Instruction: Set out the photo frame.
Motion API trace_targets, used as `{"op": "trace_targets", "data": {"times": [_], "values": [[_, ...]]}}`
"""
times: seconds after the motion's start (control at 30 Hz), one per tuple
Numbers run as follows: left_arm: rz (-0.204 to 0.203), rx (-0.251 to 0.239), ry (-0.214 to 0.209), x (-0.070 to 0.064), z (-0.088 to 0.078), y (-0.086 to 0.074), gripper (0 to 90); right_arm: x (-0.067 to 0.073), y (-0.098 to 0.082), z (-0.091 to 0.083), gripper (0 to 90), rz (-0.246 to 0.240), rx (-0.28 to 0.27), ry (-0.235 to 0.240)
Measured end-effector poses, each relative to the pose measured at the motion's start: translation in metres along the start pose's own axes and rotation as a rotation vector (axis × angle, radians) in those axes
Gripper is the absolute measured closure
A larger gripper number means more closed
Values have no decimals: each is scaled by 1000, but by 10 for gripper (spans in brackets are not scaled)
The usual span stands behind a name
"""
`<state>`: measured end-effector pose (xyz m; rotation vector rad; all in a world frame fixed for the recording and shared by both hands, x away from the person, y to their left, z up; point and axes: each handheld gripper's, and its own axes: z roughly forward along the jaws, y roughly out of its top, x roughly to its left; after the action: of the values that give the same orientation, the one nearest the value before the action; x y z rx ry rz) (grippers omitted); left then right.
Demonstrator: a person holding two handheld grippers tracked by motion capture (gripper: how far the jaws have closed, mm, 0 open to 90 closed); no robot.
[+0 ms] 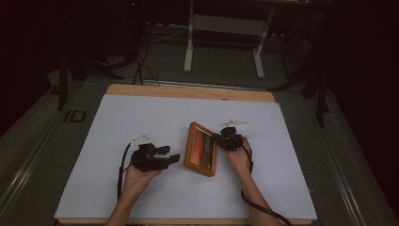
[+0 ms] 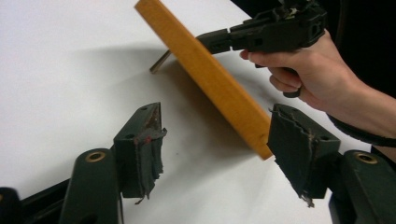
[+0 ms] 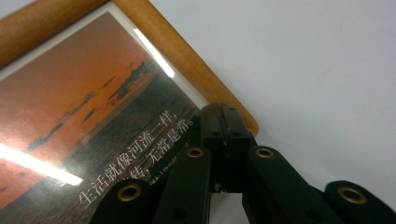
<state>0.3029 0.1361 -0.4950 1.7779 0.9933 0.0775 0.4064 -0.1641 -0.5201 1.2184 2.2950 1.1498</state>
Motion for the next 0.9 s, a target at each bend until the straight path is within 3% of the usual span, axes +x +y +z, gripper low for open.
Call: {"op": "trace_targets", "data": {"times": [0.33, 0.5, 0.63, 0.77, 0.9], "values": [[13, 37, 1, -16, 18, -1, 257, 0, 1, 0, 900, -7, 10, -1], [-11, 50, 6, -19, 26, -1, 236, 0, 1, 0, 900, -5, 8, -2], [-43, 50, -5, -19, 31, 1, 238, 1, 1, 0, 900, -4, 11, -5], [-50, 96, -1, -20, 40, 1, 301, 0, 1, 0, 900, -1, 8, -4], [-71, 95, -20, -19, 45, 1, 345, 0, 0, 0, 900, 5, 6, -3]]}}
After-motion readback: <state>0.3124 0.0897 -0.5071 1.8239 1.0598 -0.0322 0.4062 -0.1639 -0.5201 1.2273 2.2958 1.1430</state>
